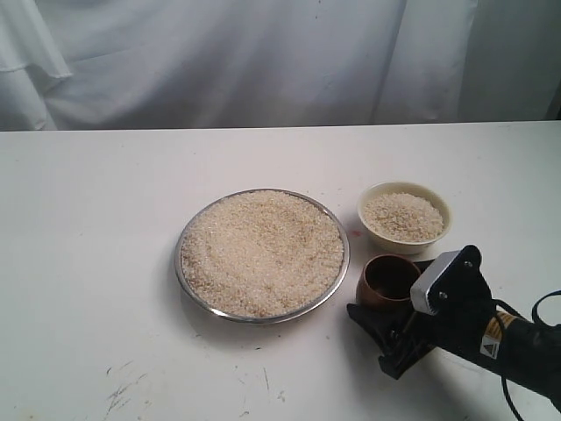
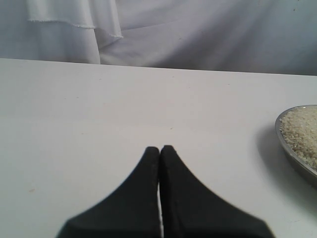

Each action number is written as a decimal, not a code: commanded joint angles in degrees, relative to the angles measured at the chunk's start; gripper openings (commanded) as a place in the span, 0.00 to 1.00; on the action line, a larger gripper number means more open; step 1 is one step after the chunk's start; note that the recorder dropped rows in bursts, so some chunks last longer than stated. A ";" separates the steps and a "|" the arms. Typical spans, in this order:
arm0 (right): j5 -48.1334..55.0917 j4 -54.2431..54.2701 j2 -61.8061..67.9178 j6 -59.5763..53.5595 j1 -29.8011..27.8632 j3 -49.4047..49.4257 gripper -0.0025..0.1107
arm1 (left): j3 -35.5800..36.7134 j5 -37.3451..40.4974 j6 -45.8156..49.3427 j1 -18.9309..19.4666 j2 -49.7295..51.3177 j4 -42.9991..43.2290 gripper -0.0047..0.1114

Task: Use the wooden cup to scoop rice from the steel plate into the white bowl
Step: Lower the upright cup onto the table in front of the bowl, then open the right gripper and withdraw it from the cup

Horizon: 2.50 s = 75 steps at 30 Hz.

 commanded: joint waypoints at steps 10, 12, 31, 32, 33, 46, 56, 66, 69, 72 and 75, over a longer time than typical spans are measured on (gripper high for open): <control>0.85 1.93 0.41 1.43 -0.24 -0.15 0.66 | 0.28 -0.82 -0.03 -0.15 -0.24 0.06 0.04; 0.85 1.93 0.41 1.43 -0.24 -0.15 0.66 | 0.28 -0.82 -0.03 -0.15 -0.24 0.06 0.04; 0.85 3.81 0.41 2.69 -0.24 -0.15 0.69 | 0.28 -0.82 -0.03 -0.15 -0.24 0.06 0.04; 0.85 3.68 0.41 2.67 -0.24 -0.15 0.69 | 0.28 -0.82 -0.03 -0.15 -0.24 0.06 0.04; 0.85 3.93 0.41 2.67 -0.24 -0.15 0.69 | 0.28 -0.82 -0.03 -0.15 -0.24 0.06 0.04; 0.85 5.56 0.41 3.64 -0.24 -0.15 0.77 | 0.28 -0.82 -0.03 -0.15 -0.24 0.06 0.04; 0.85 3.74 -0.94 2.95 -0.24 -0.15 0.90 | 0.28 -0.82 -0.03 -0.15 -0.24 0.06 0.04; 0.85 2.50 -5.67 6.23 -0.24 -0.15 0.90 | 0.28 -0.82 -0.03 -0.15 -0.24 0.06 0.04; 0.85 1.69 -7.74 6.85 -0.24 -0.15 0.90 | 0.28 -0.82 -0.03 -0.15 -0.24 0.06 0.04; 3.08 1.43 -9.38 8.54 -0.24 -0.15 0.90 | 0.28 -0.82 -0.03 -0.15 -0.24 0.06 0.04; 3.95 -0.11 -11.10 10.45 -0.24 -0.15 0.90 | 0.28 -0.82 -0.03 -0.15 -0.24 0.06 0.04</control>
